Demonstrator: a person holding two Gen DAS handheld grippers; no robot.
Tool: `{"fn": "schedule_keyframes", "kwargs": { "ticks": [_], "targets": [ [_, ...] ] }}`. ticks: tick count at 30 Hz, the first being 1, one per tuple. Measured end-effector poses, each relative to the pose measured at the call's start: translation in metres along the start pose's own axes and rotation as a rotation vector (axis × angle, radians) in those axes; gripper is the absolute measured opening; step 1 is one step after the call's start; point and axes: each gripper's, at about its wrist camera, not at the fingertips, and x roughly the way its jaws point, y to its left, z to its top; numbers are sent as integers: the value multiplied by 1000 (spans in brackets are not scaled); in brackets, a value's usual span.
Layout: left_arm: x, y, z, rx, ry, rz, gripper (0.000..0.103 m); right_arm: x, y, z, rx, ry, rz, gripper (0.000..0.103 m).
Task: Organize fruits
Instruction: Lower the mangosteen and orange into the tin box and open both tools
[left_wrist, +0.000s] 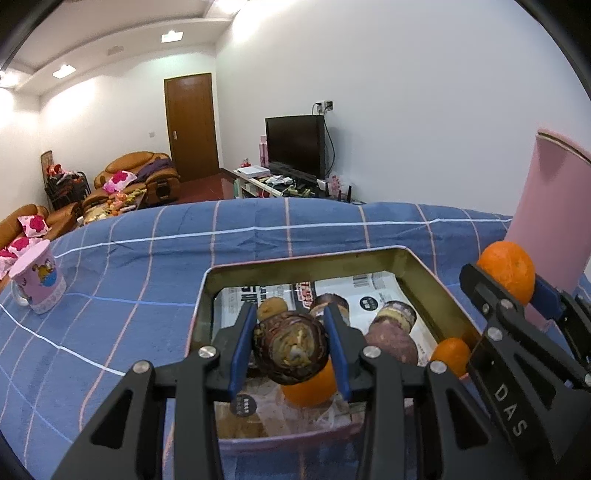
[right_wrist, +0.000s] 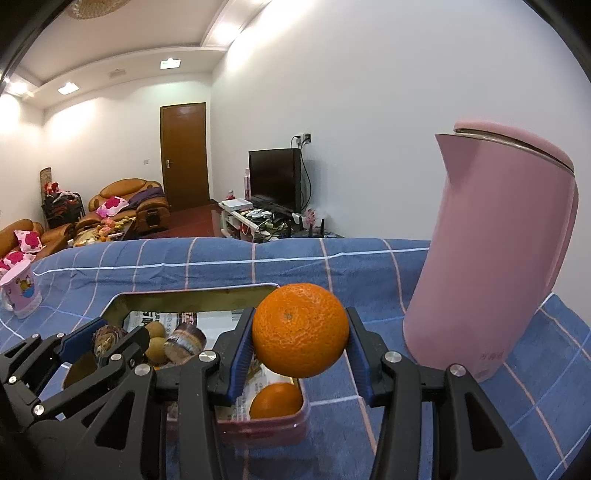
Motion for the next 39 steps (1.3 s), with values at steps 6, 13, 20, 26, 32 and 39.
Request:
{"fn": "schedule_keyframes", "kwargs": {
  "ticks": [6, 13, 20, 26, 32, 39],
  "targets": [
    [12, 4, 5, -24, 22, -17, 40, 8, 2, 5, -8, -6, -3, 49],
    [21, 9, 11, -43, 29, -13, 40, 18, 5, 11, 0, -7, 13, 49],
    [29, 15, 15, -63, 37, -2, 40, 33, 10, 17, 8, 10, 53, 49],
    [38, 21, 18, -76, 65, 8, 40, 49, 16, 20, 20, 54, 117, 49],
    [45, 26, 19, -72, 90, 26, 40, 59, 24, 22, 2, 80, 141, 49],
    [48, 28, 17, -63, 122, 36, 39, 71, 29, 20, -18, 139, 190, 49]
  ]
}}
